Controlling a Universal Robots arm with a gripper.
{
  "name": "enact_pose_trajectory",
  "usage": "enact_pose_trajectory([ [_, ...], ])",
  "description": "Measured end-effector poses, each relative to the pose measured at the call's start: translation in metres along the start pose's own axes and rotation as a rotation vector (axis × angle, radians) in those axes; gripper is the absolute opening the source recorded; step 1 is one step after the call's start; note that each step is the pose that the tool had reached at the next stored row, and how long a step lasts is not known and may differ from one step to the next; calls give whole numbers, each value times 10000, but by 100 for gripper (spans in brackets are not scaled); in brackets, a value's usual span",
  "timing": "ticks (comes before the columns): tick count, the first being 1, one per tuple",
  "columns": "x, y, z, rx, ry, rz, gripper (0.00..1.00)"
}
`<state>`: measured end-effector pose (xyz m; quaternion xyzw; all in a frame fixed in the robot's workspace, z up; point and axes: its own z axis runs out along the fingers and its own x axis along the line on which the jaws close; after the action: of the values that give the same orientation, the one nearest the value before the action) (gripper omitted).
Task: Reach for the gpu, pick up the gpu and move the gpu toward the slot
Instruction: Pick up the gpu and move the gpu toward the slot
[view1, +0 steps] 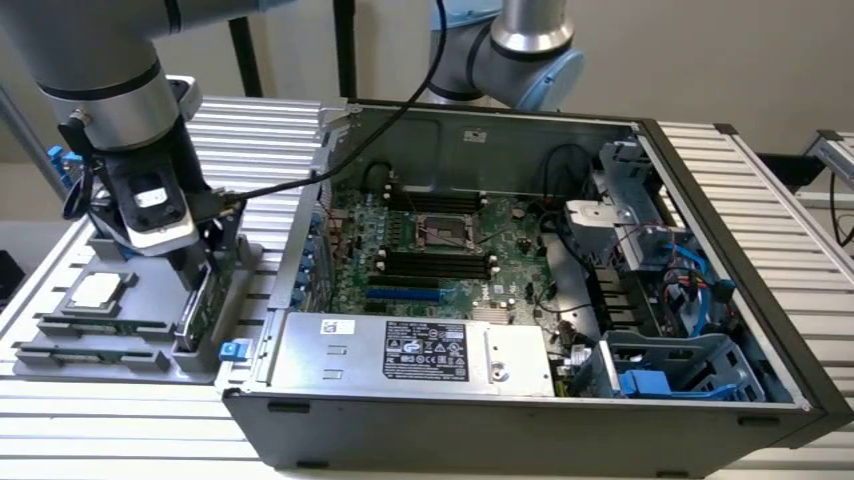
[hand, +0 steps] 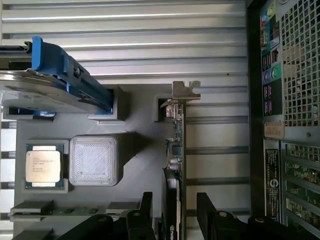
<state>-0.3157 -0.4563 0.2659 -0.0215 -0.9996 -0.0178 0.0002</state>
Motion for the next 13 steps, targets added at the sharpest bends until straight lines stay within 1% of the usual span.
enact_pose_trajectory([
  [5, 0, -3, 89, 8, -2, 65, 48],
  [7, 0, -4, 114, 25, 11, 66, 48],
  [10, 1, -5, 151, 41, 51, 69, 48],
  [13, 0, -6, 185, 58, 110, 69, 48],
])
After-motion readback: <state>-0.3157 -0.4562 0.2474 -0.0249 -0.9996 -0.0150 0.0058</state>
